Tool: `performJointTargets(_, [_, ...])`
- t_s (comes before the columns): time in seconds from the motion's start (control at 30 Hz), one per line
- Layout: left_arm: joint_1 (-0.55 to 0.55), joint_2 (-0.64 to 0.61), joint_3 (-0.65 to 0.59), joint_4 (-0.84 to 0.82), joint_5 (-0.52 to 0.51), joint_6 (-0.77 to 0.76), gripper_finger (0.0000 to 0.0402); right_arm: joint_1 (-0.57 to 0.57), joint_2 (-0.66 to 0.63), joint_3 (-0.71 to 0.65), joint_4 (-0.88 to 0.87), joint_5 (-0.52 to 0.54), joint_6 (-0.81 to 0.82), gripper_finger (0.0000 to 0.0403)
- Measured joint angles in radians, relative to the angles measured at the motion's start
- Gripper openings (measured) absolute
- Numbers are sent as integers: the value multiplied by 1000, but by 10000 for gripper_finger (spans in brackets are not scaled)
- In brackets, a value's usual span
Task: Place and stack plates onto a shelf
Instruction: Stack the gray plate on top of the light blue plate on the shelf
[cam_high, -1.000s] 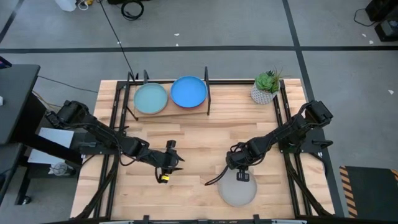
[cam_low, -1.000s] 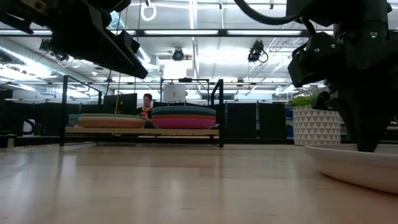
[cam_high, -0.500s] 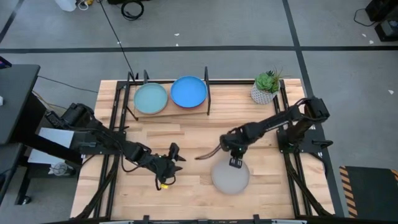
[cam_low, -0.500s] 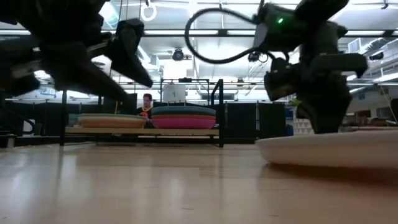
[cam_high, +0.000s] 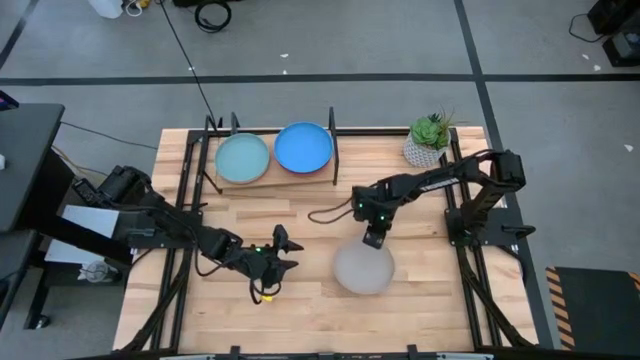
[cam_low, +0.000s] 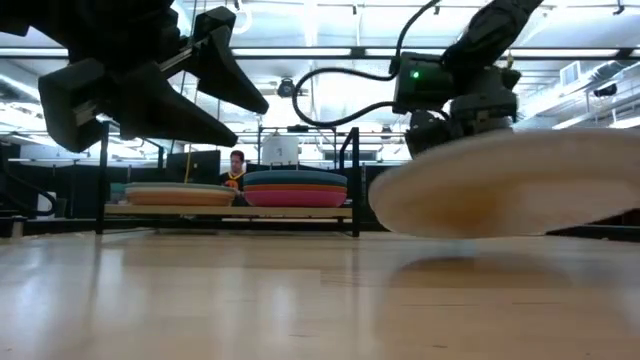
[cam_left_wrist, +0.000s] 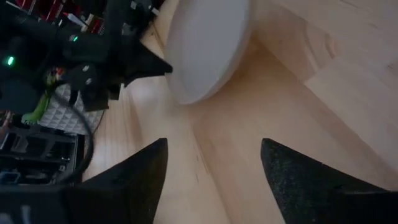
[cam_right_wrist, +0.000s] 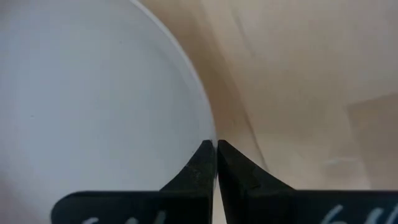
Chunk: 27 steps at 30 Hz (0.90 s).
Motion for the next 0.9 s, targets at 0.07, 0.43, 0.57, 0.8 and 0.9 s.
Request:
performJointTargets(0.07, [-1, 14, 0, 15, 0, 19, 276, -26, 0, 0, 0, -35, -2, 13])
performJointTargets(0.43, [10, 197, 1, 411, 16, 263, 283, -98, -1, 0, 65, -137, -10, 13])
performJointTargets(0.57, [54, 264, 24, 529, 21, 267, 283, -106, -1, 0, 81, -146, 14, 14])
performJointTargets(0.8, [85, 369, 145, 498, 56, 344, 283, -106, -2, 0, 84, -165, 34, 14])
performJointTargets(0.9, [87, 395, 190, 489, 55, 375, 282, -106, -2, 0, 95, -165, 41, 15])
